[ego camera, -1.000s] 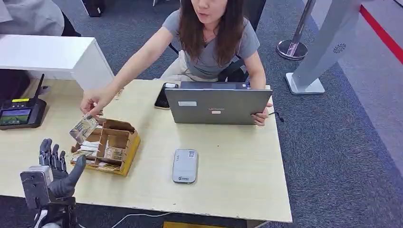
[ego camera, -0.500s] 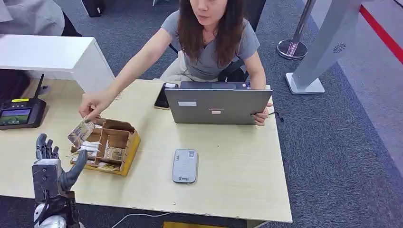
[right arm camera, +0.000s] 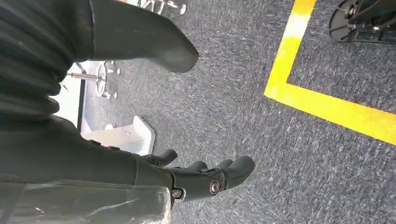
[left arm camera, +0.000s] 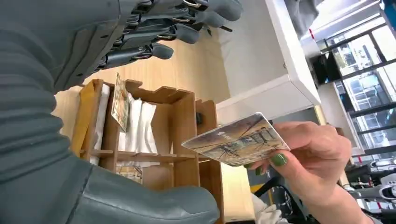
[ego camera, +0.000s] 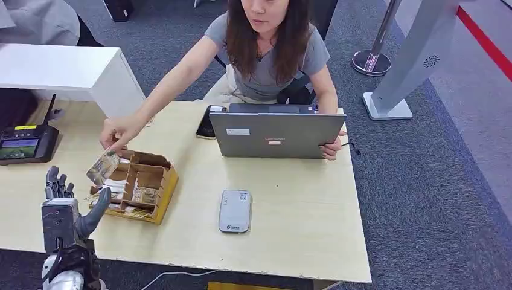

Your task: Pass the card to the sensor for recognition and then transmit it.

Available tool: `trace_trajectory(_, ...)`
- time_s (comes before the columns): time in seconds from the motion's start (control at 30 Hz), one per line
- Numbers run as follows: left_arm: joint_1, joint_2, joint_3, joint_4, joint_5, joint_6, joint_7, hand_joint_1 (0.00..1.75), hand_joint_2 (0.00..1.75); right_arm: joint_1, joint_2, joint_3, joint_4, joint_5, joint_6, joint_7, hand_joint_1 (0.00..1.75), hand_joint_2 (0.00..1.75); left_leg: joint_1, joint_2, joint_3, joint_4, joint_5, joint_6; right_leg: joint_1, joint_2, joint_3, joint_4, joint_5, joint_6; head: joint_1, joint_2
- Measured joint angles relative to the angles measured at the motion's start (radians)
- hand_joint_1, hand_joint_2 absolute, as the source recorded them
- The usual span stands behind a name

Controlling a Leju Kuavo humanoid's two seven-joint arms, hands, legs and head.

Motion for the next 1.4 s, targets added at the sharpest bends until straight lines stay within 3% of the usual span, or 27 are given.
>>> trace_trajectory(0.93, -0.087, 0.025, 0.000, 0.100, -0.030, 0.003, 0.021, 0.05, 1.75, -0.001, 0.000, 0.018, 0.000, 0.010, 0.003, 0.000, 0.00, 1.75, 0.000, 0.000, 0.000, 0.000, 0.000, 0.000, 0.000, 0.000, 0.000, 0.000, 0.000, 0.000, 0.000, 0.000)
trace_trajectory(1.0, -0.087, 0.026, 0.000, 0.104, -0.030, 0.003, 0.021, 0.45, 1.75, -0.001, 0.000, 0.018, 0.000, 0.015, 0.003, 0.000, 0.00, 1.75, 0.000, 0.000, 0.000, 0.000, 0.000, 0.000, 0.000, 0.000, 0.000, 0.000, 0.000, 0.000, 0.000, 0.000)
trace_trajectory(1.03, -0.087, 0.027, 0.000, 0.104, -0.030, 0.003, 0.022, 0.45, 1.75, -0.001, 0.000, 0.018, 0.000, 0.015, 0.003, 0.000, 0.00, 1.75, 0.000, 0.000, 0.000, 0.000, 0.000, 0.000, 0.000, 0.000, 0.000, 0.000, 0.000, 0.000, 0.000, 0.000)
trace_trajectory(1.07, -0.088, 0.027, 0.000, 0.105, -0.031, 0.002, 0.023, 1.10, 1.75, -0.001, 0.000, 0.018, 0.000, 0.016, 0.003, 0.000, 0.00, 1.75, 0.000, 0.000, 0.000, 0.000, 0.000, 0.000, 0.000, 0.000, 0.000, 0.000, 0.000, 0.000, 0.000, 0.000)
trace_trajectory(1.1, -0.090, 0.027, 0.000, 0.105, -0.033, 0.000, 0.024, 1.43, 1.75, -0.001, 0.000, 0.018, 0.000, 0.016, 0.003, 0.000, 0.00, 1.75, 0.000, 0.000, 0.000, 0.000, 0.000, 0.000, 0.000, 0.000, 0.000, 0.000, 0.000, 0.000, 0.000, 0.000)
trace_trajectory(1.27, -0.103, 0.028, -0.001, 0.114, -0.042, -0.001, 0.030, 1.54, 1.75, -0.001, 0.000, 0.020, 0.000, 0.018, 0.003, 0.000, 0.00, 1.75, 0.000, 0.000, 0.000, 0.000, 0.000, 0.000, 0.000, 0.000, 0.000, 0.000, 0.000, 0.000, 0.000, 0.000)
trace_trajectory(1.4, -0.114, 0.029, -0.004, 0.123, -0.047, -0.003, 0.033, 1.52, 1.75, -0.002, 0.000, 0.021, 0.000, 0.018, 0.003, 0.000, 0.00, 1.75, 0.000, 0.000, 0.000, 0.000, 0.000, 0.000, 0.000, 0.000, 0.000, 0.000, 0.000, 0.000, 0.000, 0.000)
